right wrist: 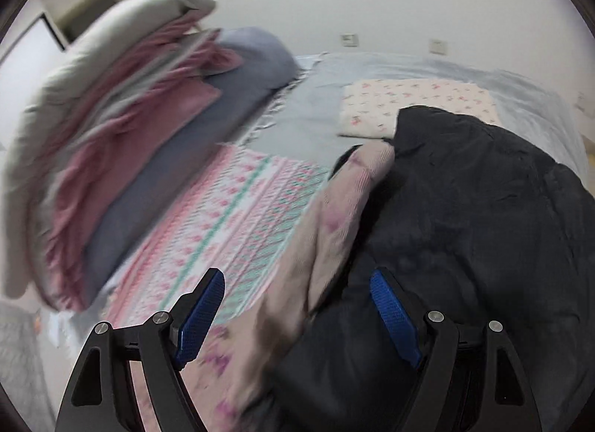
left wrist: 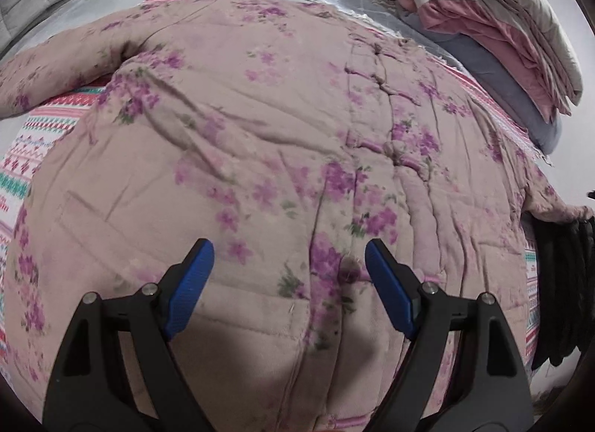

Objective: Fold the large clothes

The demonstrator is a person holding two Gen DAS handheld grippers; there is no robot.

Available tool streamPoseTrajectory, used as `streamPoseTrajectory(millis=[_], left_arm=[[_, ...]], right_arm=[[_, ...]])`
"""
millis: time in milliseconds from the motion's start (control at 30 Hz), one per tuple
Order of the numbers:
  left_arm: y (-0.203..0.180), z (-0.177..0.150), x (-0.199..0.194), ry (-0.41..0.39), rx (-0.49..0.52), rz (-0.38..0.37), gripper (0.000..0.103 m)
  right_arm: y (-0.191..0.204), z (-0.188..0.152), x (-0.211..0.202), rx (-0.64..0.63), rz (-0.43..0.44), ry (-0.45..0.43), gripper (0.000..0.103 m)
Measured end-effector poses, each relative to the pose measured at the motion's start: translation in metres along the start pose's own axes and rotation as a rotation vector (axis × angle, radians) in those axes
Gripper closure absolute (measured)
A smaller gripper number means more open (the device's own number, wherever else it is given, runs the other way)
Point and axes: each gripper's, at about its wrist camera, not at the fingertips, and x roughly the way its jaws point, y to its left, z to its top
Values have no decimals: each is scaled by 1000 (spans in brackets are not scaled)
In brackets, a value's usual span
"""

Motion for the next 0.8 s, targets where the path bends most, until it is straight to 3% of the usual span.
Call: streamPoseTrajectory(millis=[33,67,133,267,433,500,567,633,800], left_arm=[[0,1,-1,-5,3,8,20],[0,1,-2,-13,3,16,20],[1,2,-4,-30,4,23,20],[4,3,-6,-34,0,9,20],[11,8,-15,-65,-20,-10,20],[15,10,-19,-76,-29,-16,20],[19,11,-20,-78,-44,-23,20],[25,13,-22,-76,-66,-35,20],[35,16,-29,-91,-98,-51,20]], right_arm=[[6,-2,3,-38,-24,2,38],[15,-5,10,-83,-57,14,61],[22,-12,21,-130,-112,38,87],[33,-19,-3,-173,-117,-89,90],[63,-9,-100,-203,92,-345,91],[73,-8,-131,-227,124,-419,91],[84,-11,-151,-253,102,-468,91],[93,-18,-150,-284,3,-481,91],[85,-33,-98,-242,-118,-331,91]])
